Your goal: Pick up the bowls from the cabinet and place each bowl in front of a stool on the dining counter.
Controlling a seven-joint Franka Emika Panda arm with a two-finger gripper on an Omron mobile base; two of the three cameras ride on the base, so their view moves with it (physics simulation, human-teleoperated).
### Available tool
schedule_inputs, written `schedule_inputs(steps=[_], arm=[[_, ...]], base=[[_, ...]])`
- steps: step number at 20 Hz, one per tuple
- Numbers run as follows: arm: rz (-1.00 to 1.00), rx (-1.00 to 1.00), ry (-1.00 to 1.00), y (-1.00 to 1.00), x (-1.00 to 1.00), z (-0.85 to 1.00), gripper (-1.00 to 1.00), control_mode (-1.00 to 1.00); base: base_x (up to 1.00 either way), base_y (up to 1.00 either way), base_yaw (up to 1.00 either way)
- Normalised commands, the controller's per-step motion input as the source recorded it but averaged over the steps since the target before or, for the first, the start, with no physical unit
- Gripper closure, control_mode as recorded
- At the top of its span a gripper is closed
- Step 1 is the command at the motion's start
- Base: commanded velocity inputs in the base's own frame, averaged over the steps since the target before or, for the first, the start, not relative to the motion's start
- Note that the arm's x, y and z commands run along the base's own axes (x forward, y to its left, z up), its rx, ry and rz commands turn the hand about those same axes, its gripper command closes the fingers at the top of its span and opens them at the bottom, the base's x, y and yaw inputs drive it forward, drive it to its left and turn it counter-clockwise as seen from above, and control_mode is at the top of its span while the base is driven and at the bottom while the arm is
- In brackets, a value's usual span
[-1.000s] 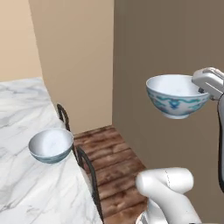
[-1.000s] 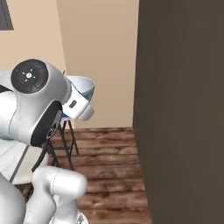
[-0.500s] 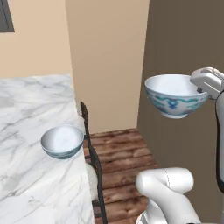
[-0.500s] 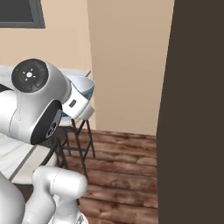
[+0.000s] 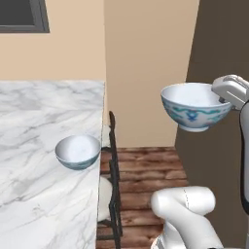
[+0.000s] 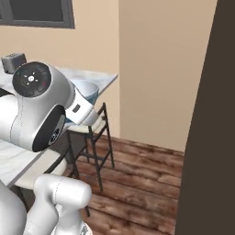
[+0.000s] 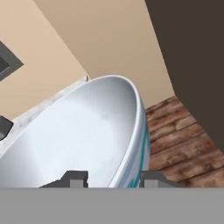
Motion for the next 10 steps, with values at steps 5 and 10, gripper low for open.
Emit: schedule_inputs(steps=[5, 10], arm=[[0.00, 0.00, 0.00, 0.00, 0.00, 0.00, 1.00, 1.00], [0.00, 0.00, 0.00, 0.00, 0.00, 0.00, 1.00, 1.00]], base=[[1.00, -0.71, 0.27], [1.00, -0.83, 0.27]])
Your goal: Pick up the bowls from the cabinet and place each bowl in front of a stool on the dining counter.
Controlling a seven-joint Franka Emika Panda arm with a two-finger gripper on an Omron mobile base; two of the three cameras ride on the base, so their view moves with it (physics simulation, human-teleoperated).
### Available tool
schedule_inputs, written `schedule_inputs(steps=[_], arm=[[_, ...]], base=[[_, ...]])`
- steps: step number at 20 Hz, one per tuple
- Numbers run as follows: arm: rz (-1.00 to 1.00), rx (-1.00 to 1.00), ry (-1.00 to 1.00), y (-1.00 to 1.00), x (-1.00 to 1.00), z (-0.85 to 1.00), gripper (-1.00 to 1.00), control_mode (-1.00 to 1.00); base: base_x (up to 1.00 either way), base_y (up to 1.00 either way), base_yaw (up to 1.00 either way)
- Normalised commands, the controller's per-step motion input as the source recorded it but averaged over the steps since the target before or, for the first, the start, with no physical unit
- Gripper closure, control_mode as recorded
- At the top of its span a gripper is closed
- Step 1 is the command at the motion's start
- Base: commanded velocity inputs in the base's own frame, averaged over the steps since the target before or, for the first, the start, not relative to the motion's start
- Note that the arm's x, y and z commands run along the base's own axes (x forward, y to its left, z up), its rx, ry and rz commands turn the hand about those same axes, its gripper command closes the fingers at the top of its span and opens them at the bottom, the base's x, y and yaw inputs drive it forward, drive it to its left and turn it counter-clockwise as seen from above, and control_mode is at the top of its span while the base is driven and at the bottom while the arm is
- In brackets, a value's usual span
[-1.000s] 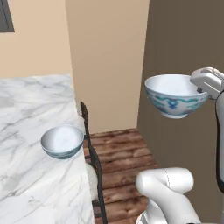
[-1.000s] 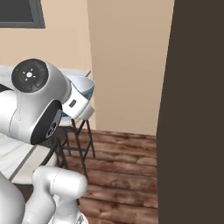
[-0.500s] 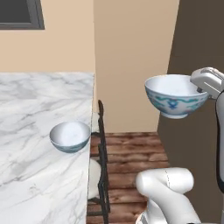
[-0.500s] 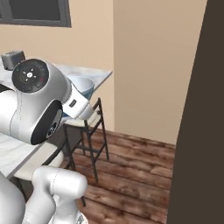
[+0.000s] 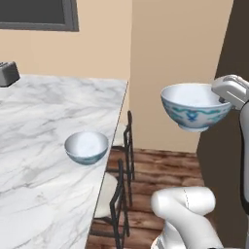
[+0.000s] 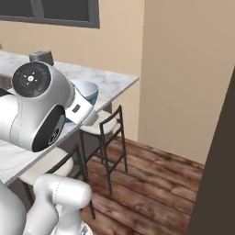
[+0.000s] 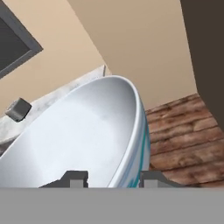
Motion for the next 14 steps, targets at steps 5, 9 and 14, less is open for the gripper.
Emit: schedule_inputs(steps=[5, 9, 14], arm=[[0.00, 0.00, 0.00, 0.00, 0.00, 0.00, 1.00, 1.00], [0.00, 0.00, 0.00, 0.00, 0.00, 0.00, 1.00, 1.00], [0.00, 0.00, 0.00, 0.00, 0.00, 0.00, 1.00, 1.00]], base=[[0.98, -0.98, 0.37], [0.89, -0.94, 0.51], [0.79, -0.86, 0.55]])
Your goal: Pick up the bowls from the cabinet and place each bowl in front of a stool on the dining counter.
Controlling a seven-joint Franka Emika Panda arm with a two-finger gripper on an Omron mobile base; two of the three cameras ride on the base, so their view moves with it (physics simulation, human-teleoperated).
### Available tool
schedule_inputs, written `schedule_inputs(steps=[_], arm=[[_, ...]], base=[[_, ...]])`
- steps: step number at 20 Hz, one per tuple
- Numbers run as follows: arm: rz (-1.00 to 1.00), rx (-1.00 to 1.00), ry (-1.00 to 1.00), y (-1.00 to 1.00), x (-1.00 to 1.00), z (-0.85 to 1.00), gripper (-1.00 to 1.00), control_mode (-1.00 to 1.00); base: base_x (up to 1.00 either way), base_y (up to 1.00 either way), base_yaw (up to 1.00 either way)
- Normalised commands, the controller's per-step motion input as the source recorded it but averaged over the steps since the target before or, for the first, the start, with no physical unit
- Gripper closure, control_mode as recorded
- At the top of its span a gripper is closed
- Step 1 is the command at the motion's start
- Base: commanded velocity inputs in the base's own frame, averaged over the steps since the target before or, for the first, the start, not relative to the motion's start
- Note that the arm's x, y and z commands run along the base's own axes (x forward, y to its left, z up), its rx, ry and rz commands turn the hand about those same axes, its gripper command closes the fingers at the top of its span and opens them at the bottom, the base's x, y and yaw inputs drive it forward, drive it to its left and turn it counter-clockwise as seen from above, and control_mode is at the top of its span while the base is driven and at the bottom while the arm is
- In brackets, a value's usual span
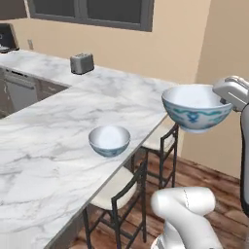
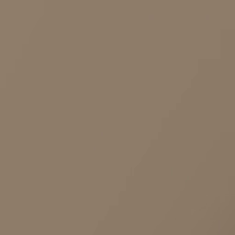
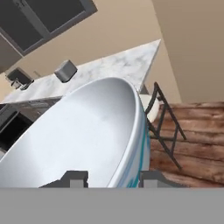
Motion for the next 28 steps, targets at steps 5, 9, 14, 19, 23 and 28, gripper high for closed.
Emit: schedule_inputs(steps=[5, 9, 14, 19, 23, 28], arm=[[0.00, 0.00, 0.00, 0.00, 0.00, 0.00, 1.00, 1.00], [0.00, 0.00, 0.00, 0.00, 0.00, 0.00, 1.00, 1.00], [0.00, 0.00, 0.00, 0.00, 0.00, 0.00, 1.00, 1.00], [0.00, 0.00, 0.00, 0.00, 0.00, 0.00, 1.00, 1.00], [0.00, 0.00, 0.00, 0.00, 0.00, 0.00, 1.00, 1.00], [0.00, 0.00, 0.00, 0.00, 0.00, 0.00, 1.00, 1.00]], base=[[0.58, -0.88, 0.53], [0.16, -0.94, 0.43], [0.00, -1.00, 0.39], [0.00, -0.98, 0.34], [0.18, -0.88, 0.33], [0.27, -0.90, 0.33]])
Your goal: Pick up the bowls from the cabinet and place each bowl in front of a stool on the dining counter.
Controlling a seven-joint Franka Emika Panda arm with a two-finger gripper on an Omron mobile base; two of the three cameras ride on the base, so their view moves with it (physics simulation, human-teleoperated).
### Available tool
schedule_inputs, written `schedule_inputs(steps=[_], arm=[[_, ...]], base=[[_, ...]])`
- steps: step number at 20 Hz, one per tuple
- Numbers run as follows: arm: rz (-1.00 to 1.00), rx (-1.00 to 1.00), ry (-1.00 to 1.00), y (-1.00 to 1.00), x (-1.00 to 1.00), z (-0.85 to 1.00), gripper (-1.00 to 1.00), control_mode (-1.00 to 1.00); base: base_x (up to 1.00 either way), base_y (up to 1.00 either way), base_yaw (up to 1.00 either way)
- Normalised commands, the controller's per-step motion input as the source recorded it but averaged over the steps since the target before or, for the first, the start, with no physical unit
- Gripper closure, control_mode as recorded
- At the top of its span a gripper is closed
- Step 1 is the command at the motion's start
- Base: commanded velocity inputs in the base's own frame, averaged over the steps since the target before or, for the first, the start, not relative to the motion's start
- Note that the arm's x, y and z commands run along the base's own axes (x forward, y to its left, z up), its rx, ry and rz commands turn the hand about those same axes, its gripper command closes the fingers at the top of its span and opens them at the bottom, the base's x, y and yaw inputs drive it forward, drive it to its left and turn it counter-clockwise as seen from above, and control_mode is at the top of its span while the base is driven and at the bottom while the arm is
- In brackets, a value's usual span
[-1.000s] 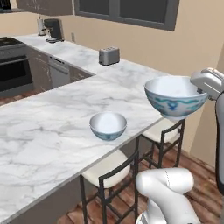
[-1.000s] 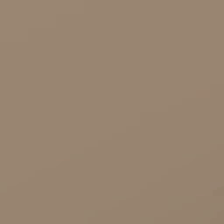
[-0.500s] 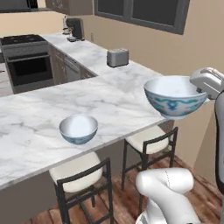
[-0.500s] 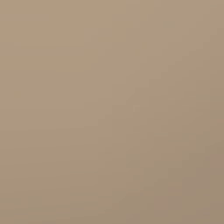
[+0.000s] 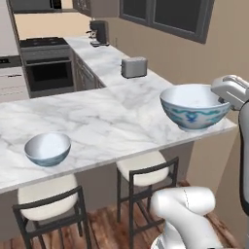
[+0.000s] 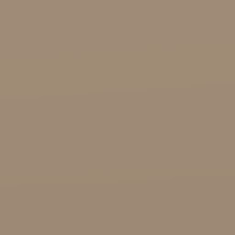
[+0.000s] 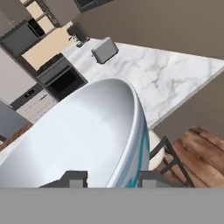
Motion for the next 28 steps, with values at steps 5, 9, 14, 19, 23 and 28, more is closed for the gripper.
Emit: schedule_inputs(steps=[5, 9, 14, 19, 23, 28], arm=[[0.00, 0.00, 0.00, 0.00, 0.00, 0.00, 1.00, 1.00], [0.00, 0.00, 0.00, 0.00, 0.00, 0.00, 1.00, 1.00], [0.00, 0.00, 0.00, 0.00, 0.00, 0.00, 1.00, 1.00], [0.00, 0.00, 0.00, 0.00, 0.00, 0.00, 1.00, 1.00], [0.00, 0.00, 0.00, 0.00, 0.00, 0.00, 1.00, 1.00], [0.00, 0.00, 0.01, 0.08, 0.08, -0.07, 1.00, -1.00]], base=[[0.57, -0.75, 0.34], [0.96, -0.24, 0.31], [0.98, 0.10, 0.07], [0.59, 0.15, -0.01], [0.38, 0.18, -0.04], [0.26, 0.25, -0.01]])
